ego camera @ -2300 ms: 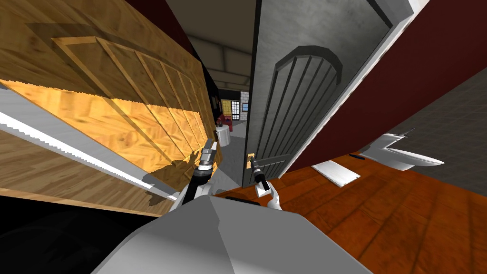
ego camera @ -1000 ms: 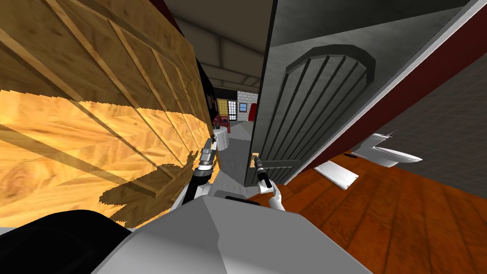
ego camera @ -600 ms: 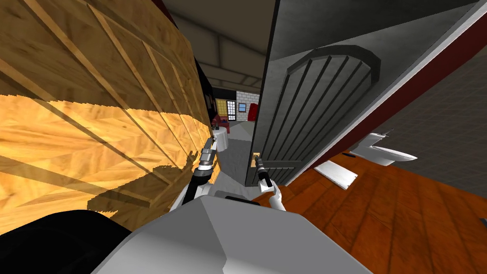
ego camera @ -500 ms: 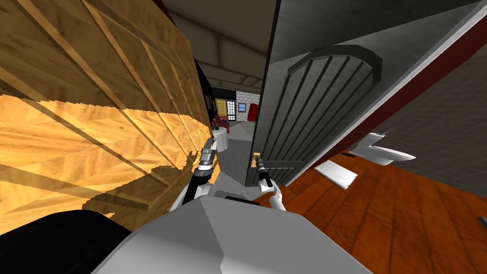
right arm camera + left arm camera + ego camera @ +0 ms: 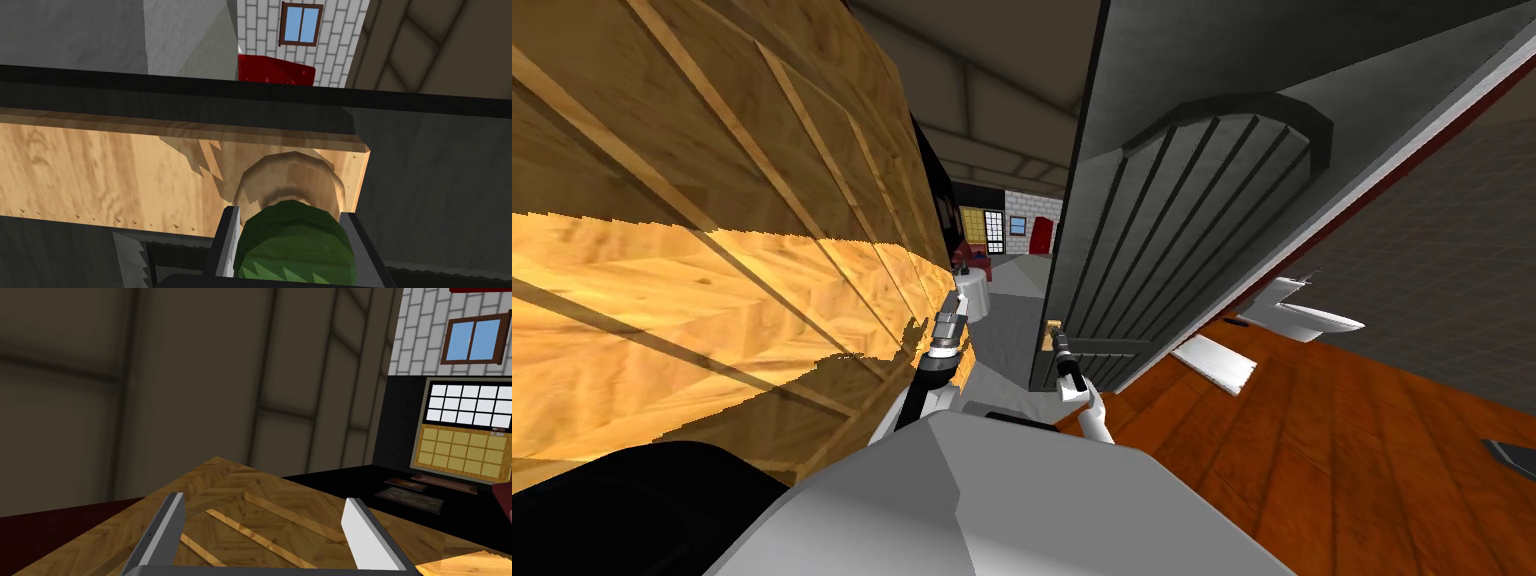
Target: Push the door open
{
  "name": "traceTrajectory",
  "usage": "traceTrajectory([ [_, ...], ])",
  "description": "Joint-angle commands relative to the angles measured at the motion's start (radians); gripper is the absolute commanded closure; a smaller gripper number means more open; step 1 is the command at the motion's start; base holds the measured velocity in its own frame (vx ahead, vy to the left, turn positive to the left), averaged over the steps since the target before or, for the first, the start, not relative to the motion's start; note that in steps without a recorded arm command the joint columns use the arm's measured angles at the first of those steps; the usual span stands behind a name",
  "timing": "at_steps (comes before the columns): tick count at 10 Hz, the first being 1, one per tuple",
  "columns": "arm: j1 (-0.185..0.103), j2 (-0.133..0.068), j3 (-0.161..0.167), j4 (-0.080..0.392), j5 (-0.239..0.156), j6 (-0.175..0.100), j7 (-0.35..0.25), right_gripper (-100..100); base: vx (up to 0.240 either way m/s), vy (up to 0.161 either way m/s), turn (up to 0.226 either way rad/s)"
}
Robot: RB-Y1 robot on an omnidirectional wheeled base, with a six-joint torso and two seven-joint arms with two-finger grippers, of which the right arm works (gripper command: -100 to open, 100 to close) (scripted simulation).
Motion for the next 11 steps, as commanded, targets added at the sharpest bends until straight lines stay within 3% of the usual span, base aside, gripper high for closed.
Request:
traceTrajectory([
  [1, -0.008, -0.004, -0.033, 0.003, -0.003, -0.01, 0.006, 100, 0.102, 0.09, -0.045],
  [7, -0.022, 0.015, -0.081, 0.021, -0.006, -0.01, 0.02, 100, 0.089, 0.086, -0.056],
  [11, -0.034, 0.036, -0.123, 0.036, -0.009, -0.011, 0.032, 100, 0.145, 0.148, -0.088],
])
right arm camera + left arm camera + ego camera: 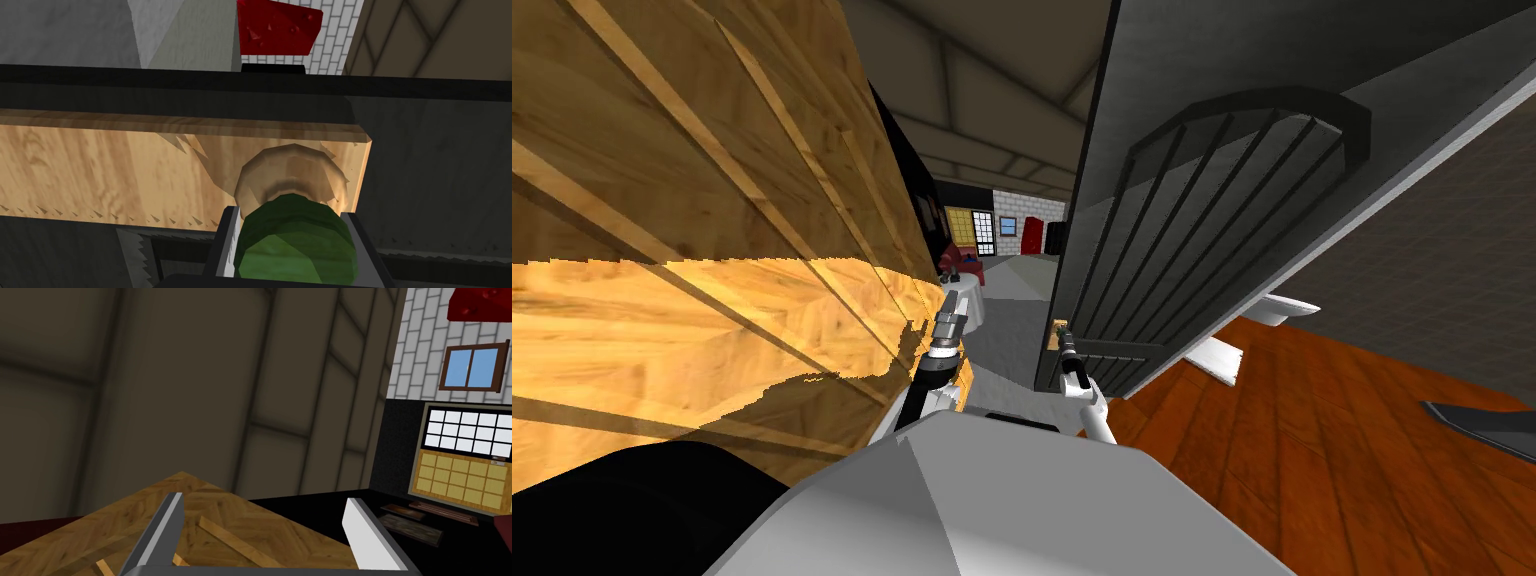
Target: Push the door open
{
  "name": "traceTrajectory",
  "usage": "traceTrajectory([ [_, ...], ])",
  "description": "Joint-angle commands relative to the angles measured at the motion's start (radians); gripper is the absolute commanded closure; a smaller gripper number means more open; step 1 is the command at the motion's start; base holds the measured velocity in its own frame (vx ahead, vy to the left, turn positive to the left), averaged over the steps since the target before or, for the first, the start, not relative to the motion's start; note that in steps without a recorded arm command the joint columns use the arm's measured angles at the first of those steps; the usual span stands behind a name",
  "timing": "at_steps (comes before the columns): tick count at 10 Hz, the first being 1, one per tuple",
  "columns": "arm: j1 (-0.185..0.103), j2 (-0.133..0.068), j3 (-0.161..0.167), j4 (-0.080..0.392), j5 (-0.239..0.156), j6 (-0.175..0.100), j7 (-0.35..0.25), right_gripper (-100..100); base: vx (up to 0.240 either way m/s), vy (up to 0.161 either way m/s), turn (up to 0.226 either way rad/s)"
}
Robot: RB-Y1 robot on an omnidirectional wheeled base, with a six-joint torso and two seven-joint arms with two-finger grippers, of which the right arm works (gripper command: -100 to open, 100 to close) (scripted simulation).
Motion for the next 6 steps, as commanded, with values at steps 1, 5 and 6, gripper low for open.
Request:
traceTrajectory([
  [1, -0.007, 0.008, -0.013, 0.003, 0.0, -0.009, 0.005, 100, 0.131, 0.131, -0.055],
  [5, -0.002, -0.03, 0.042, -0.001, -0.057, -0.01, 0.054, 100, 0.121, 0.026, -0.174],
  [6, -0.001, -0.036, 0.062, -0.003, -0.076, -0.011, 0.071, 100, 0.175, 0.003, -0.196],
])
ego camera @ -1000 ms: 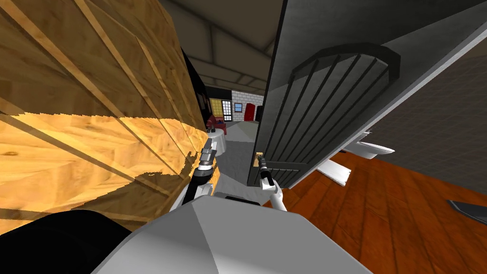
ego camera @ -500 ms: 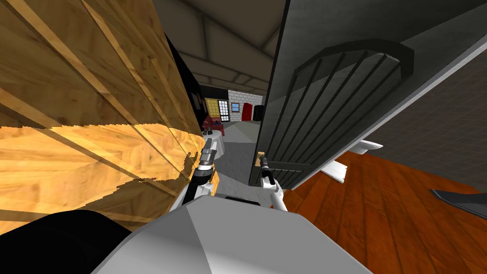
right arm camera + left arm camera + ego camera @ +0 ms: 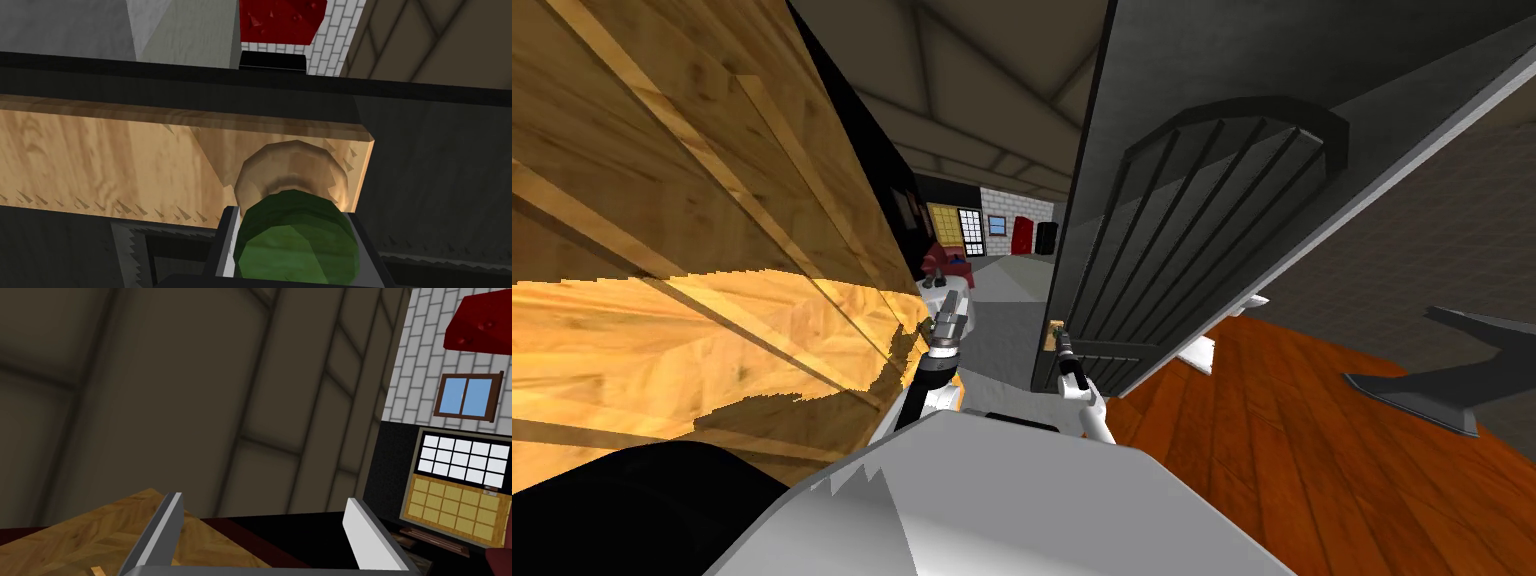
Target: Push the door open
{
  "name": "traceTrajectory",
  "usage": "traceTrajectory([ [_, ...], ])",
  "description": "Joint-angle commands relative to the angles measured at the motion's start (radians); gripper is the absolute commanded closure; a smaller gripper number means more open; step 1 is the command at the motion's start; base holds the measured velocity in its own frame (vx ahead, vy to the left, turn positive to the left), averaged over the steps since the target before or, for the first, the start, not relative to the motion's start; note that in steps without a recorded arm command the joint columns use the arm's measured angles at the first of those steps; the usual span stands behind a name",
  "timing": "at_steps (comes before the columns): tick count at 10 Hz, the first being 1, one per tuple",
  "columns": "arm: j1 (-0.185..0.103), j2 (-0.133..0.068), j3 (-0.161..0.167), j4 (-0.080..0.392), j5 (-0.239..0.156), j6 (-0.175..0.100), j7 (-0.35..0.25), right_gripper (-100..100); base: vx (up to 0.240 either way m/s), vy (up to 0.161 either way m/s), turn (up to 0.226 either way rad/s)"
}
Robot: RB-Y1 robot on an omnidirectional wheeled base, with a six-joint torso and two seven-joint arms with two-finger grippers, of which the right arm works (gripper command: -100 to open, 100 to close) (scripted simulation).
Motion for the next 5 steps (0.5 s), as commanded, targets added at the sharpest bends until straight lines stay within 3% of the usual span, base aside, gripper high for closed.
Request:
traceTrajectory([
  [1, -0.005, -0.018, 0.007, -0.007, -0.024, -0.007, 0.022, 100, 0.171, 0.009, -0.166],
  [4, 0.0, -0.025, 0.063, -0.011, -0.077, -0.009, 0.071, 100, 0.148, -0.004, -0.292],
  [5, 0.003, -0.038, 0.056, -0.013, -0.062, -0.007, 0.061, -100, -0.023, -0.066, -0.053],
])
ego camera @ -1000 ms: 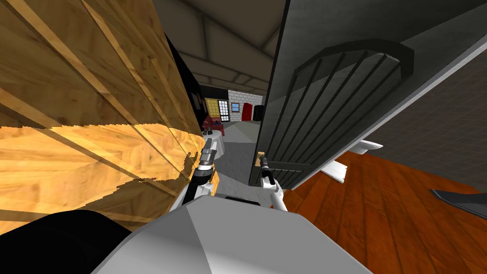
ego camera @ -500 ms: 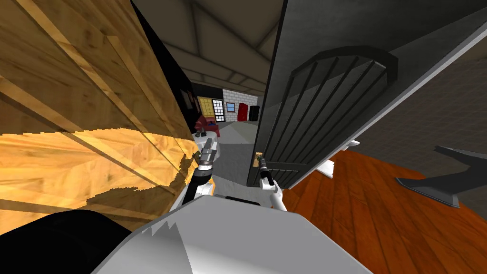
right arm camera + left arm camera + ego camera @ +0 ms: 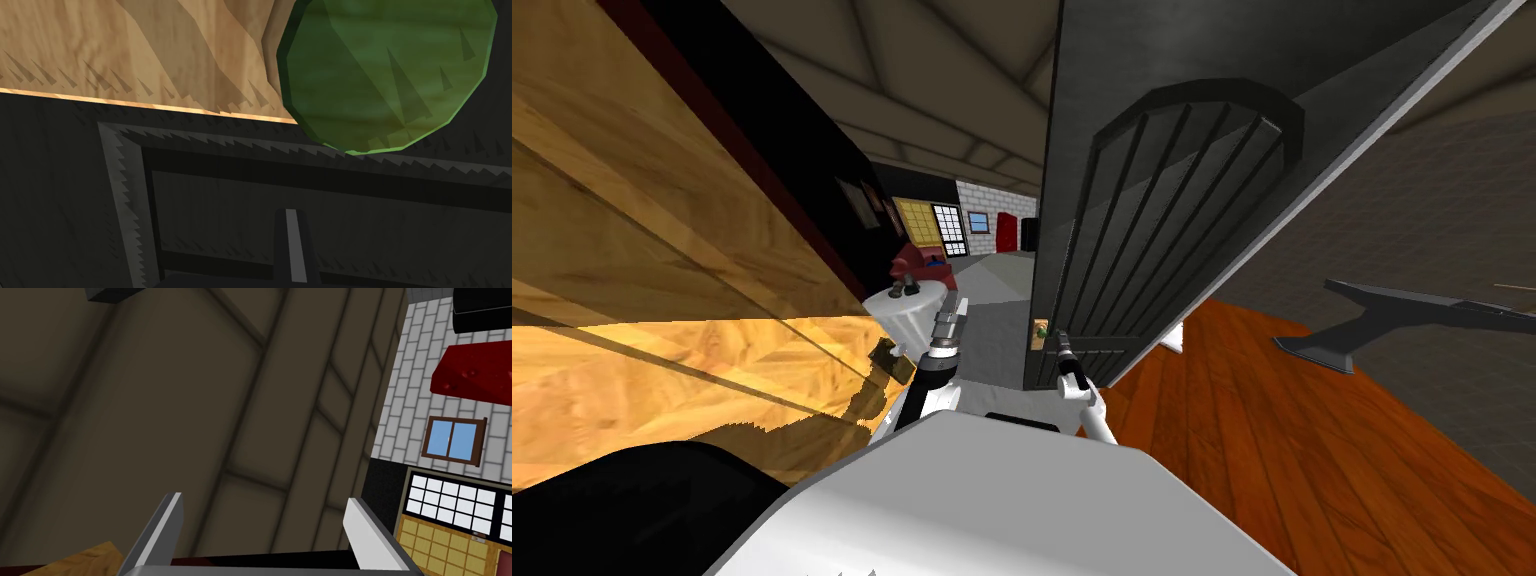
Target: Push the door open
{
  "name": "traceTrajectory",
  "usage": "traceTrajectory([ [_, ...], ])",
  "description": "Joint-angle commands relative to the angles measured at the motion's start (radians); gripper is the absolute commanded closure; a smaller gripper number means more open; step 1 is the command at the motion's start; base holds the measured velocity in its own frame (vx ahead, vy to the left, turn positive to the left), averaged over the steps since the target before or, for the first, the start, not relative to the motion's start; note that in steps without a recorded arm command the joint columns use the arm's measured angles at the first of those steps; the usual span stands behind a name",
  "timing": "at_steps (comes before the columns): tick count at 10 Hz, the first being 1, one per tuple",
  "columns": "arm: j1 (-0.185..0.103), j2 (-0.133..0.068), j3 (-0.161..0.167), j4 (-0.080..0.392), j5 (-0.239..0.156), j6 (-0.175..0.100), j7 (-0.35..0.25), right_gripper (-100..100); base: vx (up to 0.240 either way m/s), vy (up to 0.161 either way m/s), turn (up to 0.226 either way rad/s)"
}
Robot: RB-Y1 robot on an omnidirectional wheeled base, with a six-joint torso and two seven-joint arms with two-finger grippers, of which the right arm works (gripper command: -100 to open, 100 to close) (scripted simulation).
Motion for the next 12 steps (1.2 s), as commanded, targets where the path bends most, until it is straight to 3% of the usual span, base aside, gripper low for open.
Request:
traceTrajectory([
  [1, 0.005, -0.011, 0.004, -0.007, 0.002, 0.004, -0.003, -100, -0.172, -0.116, 0.061],
  [4, 0.017, 0.001, 0.019, -0.019, 0.003, 0.007, 0.002, -100, -0.199, -0.077, 0.001],
  [6, 0.024, 0.036, 0.029, -0.027, 0.003, 0.009, 0.005, -100, -0.233, -0.021, -0.005],
  [9, 0.029, 0.076, 0.035, -0.032, 0.003, 0.01, 0.007, -100, -0.162, 0.117, -0.016],
  [12, 0.023, 0.04, 0.031, -0.025, 0.003, 0.007, 0.007, -100, 0.051, -0.041, 0.014],
])
